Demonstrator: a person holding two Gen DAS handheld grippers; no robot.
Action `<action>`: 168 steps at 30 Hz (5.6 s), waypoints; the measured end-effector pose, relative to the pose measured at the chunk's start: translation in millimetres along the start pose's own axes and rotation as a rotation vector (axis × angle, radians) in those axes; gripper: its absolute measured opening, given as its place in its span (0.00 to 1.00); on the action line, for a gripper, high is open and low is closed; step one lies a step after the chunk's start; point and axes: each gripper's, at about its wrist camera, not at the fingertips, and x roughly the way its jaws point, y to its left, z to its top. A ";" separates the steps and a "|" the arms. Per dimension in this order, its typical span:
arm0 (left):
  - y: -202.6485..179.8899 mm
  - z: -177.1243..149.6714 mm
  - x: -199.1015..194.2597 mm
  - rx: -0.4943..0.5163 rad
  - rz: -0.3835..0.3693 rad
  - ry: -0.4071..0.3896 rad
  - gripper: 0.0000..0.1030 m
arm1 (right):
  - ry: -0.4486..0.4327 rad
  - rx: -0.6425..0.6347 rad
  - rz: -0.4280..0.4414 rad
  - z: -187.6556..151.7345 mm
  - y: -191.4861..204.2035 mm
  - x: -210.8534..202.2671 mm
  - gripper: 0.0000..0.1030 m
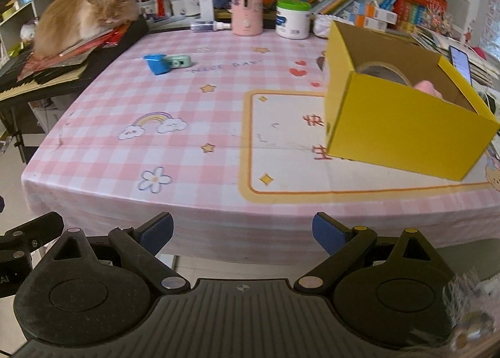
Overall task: Organize objects
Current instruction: 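Move both open tools toward the blue cap and mint-green stapler, then grasp the blue cap with the left tool while the right tool grasps the mint-green stapler, then carry the blue cap and mint stapler over the yellow box with both tools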
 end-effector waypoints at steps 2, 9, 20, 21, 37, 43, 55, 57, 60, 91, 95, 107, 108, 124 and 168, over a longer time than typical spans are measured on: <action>3.1 0.8 0.4 -0.008 0.004 -0.003 0.97 | -0.003 -0.012 0.007 1.3 5.4 -0.2 0.93; 3.7 4.2 5.5 -0.015 0.001 -0.006 0.97 | -0.015 -0.048 0.027 8.7 14.8 1.4 0.93; 1.9 24.4 39.9 -0.007 0.012 0.020 0.97 | -0.005 -0.074 0.073 30.6 17.0 31.9 0.93; 1.9 27.9 44.4 -0.007 0.013 0.022 0.97 | -0.002 -0.073 0.077 35.0 16.6 36.6 0.93; 2.8 104.0 124.3 -0.063 0.041 0.003 0.97 | -0.041 -0.083 0.140 136.1 14.4 108.1 0.91; 0.4 129.5 151.5 -0.054 0.049 -0.012 0.97 | -0.071 -0.048 0.145 178.9 10.1 132.4 0.91; -7.0 164.3 205.6 -0.055 0.048 -0.022 0.86 | -0.124 -0.011 0.138 240.0 1.3 169.0 0.91; -6.9 167.5 215.9 -0.061 0.042 -0.011 0.83 | -0.123 -0.005 0.137 244.2 -0.6 174.2 0.91; -6.8 171.6 233.3 -0.075 0.038 0.003 0.77 | -0.115 -0.005 0.140 248.3 -1.5 182.1 0.91; 55.3 152.6 233.2 -0.264 0.108 0.033 0.26 | 0.013 -0.119 0.256 259.2 70.6 262.6 0.91; 62.5 142.8 216.4 -0.283 0.132 0.040 0.26 | 0.052 -0.098 0.217 255.0 94.3 281.1 0.88; 66.2 135.3 191.6 -0.300 0.131 0.010 0.26 | -0.002 -0.137 0.102 247.2 114.1 293.8 0.63; 66.3 135.4 189.9 -0.299 0.126 0.006 0.26 | -0.012 -0.140 0.105 247.6 113.1 291.4 0.63; 52.2 113.7 134.9 -0.271 0.014 -0.056 0.26 | -0.142 -0.181 0.191 227.8 65.6 178.7 0.63; 0.0 5.9 1.4 0.005 -0.244 -0.012 0.26 | -0.039 0.006 0.102 5.4 10.3 -12.8 0.63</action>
